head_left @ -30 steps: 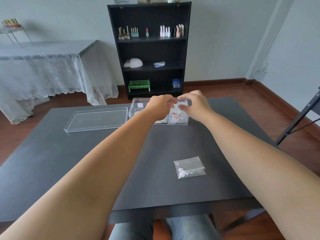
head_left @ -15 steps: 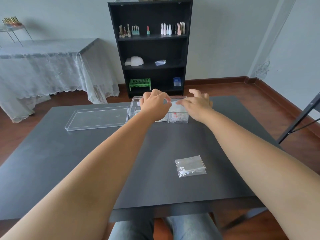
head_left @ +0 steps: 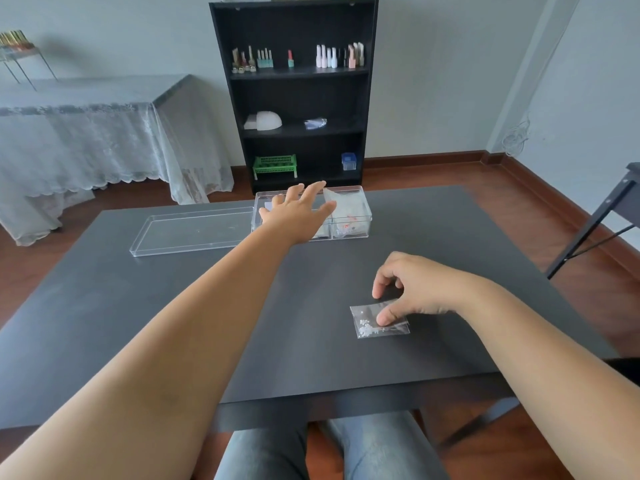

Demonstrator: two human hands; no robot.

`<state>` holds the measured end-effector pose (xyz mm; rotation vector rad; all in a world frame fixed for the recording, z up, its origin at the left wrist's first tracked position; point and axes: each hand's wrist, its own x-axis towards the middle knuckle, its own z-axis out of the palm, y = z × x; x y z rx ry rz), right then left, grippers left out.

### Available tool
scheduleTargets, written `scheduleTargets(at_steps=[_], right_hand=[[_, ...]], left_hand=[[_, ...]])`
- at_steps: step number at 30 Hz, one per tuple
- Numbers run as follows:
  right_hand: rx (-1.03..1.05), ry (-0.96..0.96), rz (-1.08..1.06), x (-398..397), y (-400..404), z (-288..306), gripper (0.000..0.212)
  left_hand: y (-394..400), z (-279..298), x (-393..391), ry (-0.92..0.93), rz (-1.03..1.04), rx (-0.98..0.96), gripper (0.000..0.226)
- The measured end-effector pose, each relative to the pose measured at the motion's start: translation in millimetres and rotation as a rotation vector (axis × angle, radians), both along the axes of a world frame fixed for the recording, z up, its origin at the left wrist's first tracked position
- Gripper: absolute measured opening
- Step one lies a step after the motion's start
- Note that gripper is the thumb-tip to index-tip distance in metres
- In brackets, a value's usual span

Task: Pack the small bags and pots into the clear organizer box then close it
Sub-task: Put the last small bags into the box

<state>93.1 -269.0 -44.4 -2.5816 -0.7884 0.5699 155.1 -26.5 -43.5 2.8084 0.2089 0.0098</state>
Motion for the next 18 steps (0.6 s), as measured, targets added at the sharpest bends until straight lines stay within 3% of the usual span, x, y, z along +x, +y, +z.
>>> scheduleTargets(at_steps=[6,12,18], right_hand=[[-0.053,0.03,0.011,-1.3,10.1,3.9,0.017],[-0.109,0.091,-0.018,-2.5,15.5,9.8,0.056],[-0.07,0.113,-0.043,5.9,21.0,13.0,0.036]], left_hand=[[15.9,-0.7,1.0,-0.126,0.047,-0.01,0.059],[29.7,-7.5,-6.5,-0.09,-0.015,0.107,0.058],[23.1,-3.5,-7.1,-0.124,-0.029,0.016,0.048]])
